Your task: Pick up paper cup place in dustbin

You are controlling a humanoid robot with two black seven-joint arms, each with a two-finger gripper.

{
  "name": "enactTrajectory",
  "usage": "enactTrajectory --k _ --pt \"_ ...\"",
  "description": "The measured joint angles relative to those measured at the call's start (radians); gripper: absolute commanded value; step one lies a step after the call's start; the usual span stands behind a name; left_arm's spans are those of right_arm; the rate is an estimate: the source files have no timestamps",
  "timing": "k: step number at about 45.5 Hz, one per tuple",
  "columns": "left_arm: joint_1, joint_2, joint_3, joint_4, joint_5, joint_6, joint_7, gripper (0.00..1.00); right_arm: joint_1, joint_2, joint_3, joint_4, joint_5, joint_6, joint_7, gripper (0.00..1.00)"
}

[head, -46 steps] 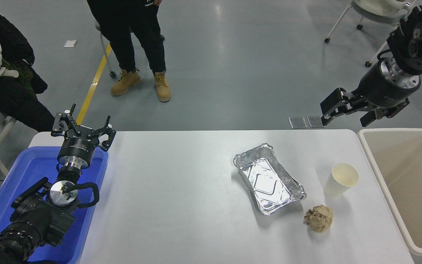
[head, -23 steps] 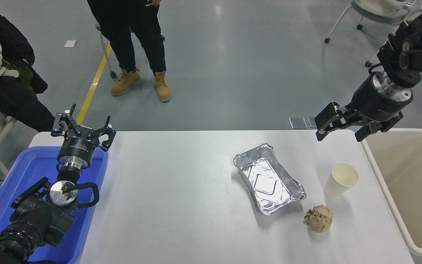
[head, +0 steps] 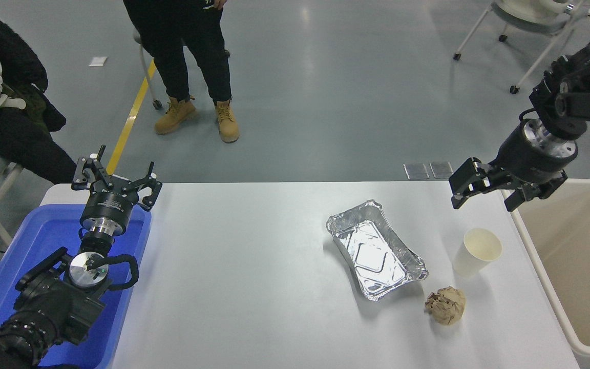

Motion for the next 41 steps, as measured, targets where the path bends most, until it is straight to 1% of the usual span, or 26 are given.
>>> enactTrajectory --k 17,29,41 --pt "0.000 0.000 0.000 0.000 0.000 0.000 0.000 0.99 -0.259 -0.023 0.034 -0.202 -0.004 -0.104 0.002 1.00" --pt "0.000 -0.001 0.000 0.000 0.000 0.000 0.000 0.99 -0.419 -0.025 0.063 -0.346 -0.006 -0.131 0.002 1.00" --pt "0.000 -0.001 0.000 0.000 0.000 0.000 0.000 0.99 -0.523 -0.026 0.072 -0.422 -0.007 -0.163 0.001 1.00"
